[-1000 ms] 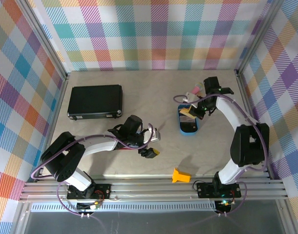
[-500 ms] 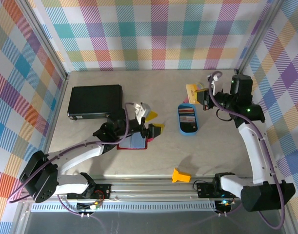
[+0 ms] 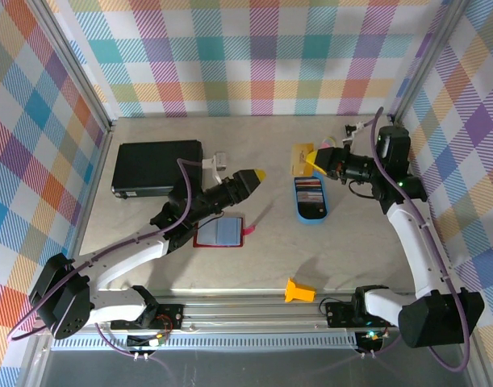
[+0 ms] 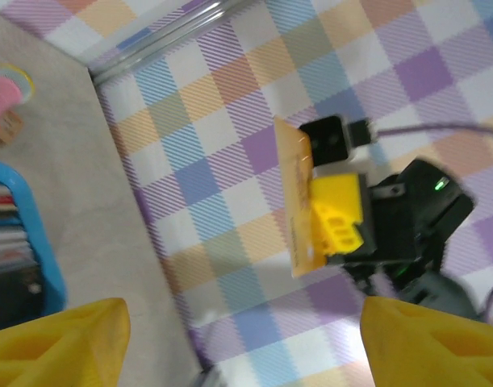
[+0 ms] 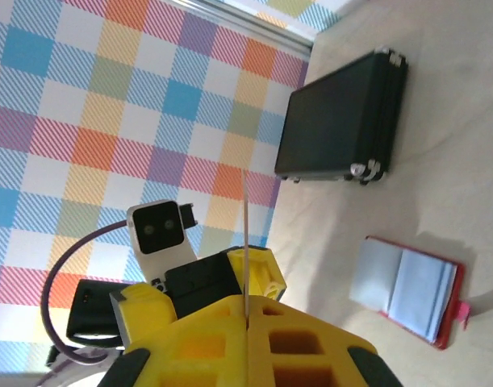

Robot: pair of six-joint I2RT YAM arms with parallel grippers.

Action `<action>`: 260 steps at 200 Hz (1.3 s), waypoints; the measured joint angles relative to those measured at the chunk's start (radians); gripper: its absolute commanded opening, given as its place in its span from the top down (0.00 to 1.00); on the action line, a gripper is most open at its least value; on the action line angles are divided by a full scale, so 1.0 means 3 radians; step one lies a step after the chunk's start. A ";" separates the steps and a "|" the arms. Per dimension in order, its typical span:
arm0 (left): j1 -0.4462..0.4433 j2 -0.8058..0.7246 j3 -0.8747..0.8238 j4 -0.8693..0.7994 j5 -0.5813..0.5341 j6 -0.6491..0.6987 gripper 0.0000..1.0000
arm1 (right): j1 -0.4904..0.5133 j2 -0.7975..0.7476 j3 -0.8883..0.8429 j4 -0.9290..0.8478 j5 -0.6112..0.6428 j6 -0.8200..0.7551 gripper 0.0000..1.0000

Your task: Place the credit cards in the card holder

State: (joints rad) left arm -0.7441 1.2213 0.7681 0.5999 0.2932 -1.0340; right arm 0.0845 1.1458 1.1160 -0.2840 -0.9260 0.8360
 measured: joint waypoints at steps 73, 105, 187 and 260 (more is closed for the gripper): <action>-0.0089 0.0529 0.0099 0.0498 0.0031 -0.0874 0.44 | 0.0177 -0.0071 -0.0360 0.0594 -0.0188 0.0810 1.00; -0.0153 0.0571 0.0118 0.0697 0.0038 -0.0938 0.45 | 0.0261 -0.0074 -0.0411 0.0665 -0.0187 0.0857 1.00; -0.0197 0.0643 0.0139 0.0741 0.0066 -0.0992 0.65 | 0.0267 -0.0080 -0.0682 0.0853 -0.0223 0.0982 1.00; -0.0277 0.0688 0.0089 0.0936 0.0043 -0.1012 1.00 | 0.0291 -0.0076 -0.0692 0.0974 -0.0276 0.1008 0.54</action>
State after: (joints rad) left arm -0.8272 1.4277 0.7948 0.8806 0.3061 -1.3376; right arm 0.1719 1.1229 0.9085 0.0082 -1.0088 1.1385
